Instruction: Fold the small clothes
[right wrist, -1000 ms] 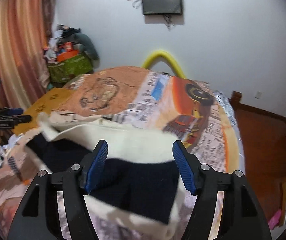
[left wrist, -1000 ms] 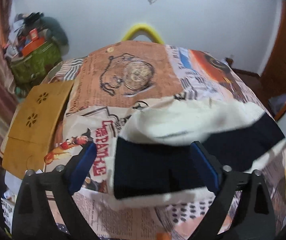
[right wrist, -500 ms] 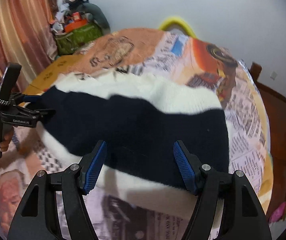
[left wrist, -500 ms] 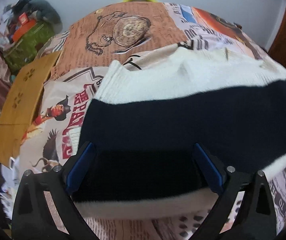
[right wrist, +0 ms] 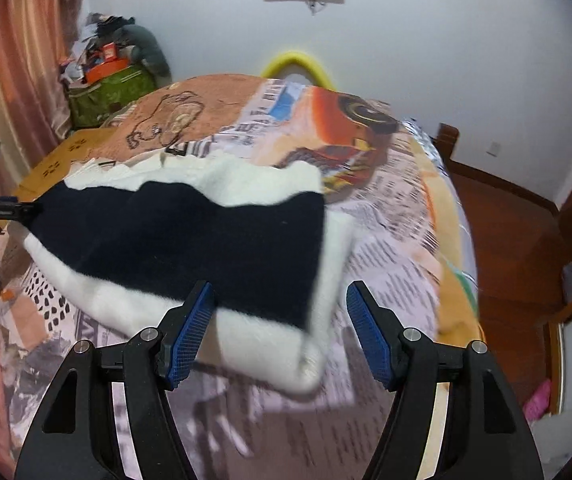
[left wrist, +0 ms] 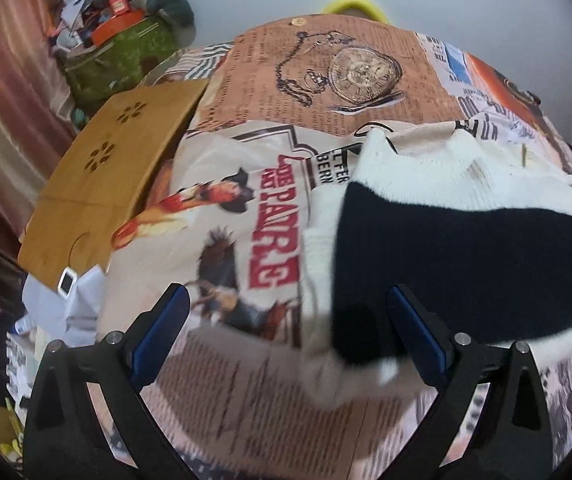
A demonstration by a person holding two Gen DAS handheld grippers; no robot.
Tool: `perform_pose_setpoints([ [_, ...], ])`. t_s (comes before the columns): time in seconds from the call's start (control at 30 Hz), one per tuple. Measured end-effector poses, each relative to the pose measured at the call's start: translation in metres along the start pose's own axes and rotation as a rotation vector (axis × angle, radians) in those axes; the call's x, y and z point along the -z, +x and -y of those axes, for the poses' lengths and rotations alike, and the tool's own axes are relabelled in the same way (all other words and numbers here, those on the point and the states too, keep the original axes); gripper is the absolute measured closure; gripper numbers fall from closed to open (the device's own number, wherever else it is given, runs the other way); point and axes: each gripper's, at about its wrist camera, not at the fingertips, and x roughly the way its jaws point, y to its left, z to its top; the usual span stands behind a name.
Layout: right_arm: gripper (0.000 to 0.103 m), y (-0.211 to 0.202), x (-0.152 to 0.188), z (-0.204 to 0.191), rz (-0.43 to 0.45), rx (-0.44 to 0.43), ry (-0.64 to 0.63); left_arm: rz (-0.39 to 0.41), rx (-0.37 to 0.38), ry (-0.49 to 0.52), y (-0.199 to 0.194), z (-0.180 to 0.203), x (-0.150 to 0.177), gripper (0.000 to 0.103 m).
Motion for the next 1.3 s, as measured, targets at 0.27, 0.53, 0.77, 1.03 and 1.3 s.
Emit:
perform_pose_setpoints([
  [0.27, 0.038, -0.030, 0.002, 0.002, 0.053, -0.042, 0.066, -0.045, 0.198, -0.083, -0.036, 0.001, 0.037, 0.002],
  [0.53, 0.038, -0.030, -0.016, -0.041, 0.090, -0.120, -0.016, -0.152, 0.390, -0.193, -0.016, 0.027, 0.053, 0.002],
  [0.77, 0.038, 0.019, -0.023, -0.077, 0.020, -0.193, -0.031, -0.179, 0.444, -0.345, 0.019, 0.037, 0.038, 0.003],
  [1.03, 0.038, 0.063, -0.014, -0.087, -0.055, -0.204, -0.016, -0.050, 0.309, -0.363, 0.032, 0.030, 0.013, 0.054],
  [1.3, 0.039, 0.049, -0.012, -0.088, -0.049, -0.202, -0.039, 0.124, 0.182, -0.281, -0.006, 0.032, 0.008, 0.078],
])
